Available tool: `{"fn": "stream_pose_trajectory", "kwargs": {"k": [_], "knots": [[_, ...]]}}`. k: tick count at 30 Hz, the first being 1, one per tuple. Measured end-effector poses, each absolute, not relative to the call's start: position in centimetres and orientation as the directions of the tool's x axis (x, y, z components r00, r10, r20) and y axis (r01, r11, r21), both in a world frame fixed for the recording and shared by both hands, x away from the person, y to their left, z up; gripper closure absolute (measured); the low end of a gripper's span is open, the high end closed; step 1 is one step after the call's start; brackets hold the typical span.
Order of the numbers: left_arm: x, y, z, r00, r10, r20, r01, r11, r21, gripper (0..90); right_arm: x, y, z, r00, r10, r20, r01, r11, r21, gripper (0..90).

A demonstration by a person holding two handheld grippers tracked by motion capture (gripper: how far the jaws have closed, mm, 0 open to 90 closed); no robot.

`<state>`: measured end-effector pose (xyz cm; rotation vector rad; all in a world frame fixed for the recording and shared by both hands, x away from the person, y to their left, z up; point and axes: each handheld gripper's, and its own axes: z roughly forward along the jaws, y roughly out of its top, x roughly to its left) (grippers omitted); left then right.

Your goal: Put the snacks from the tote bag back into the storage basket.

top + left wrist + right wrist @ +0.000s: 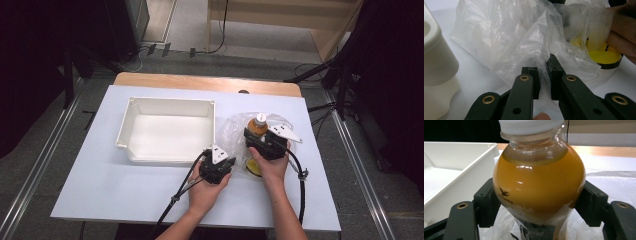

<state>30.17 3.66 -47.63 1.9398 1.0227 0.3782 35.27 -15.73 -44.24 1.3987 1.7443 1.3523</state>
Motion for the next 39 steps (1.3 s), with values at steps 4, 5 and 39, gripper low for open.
{"fn": "stream_pose_trajectory", "kwargs": {"k": [4,5,39], "knots": [[30.2,3.7,-47.6,0.616,0.777,-0.128,0.509,-0.268,0.818,85.7,35.1,-15.8,-44.1,-0.329,0.926,0.185,0.386,-0.047,0.921,28.5],[30.2,3.7,-47.6,0.615,0.778,-0.128,0.509,-0.268,0.818,85.6,35.0,-15.9,-44.1,-0.331,0.925,0.187,0.377,-0.052,0.925,28.5],[29.9,3.6,-47.6,0.636,0.762,-0.125,0.488,-0.272,0.829,80.3,32.3,-15.9,-37.6,-0.384,0.911,0.150,0.294,-0.034,0.955,30.7]]}}
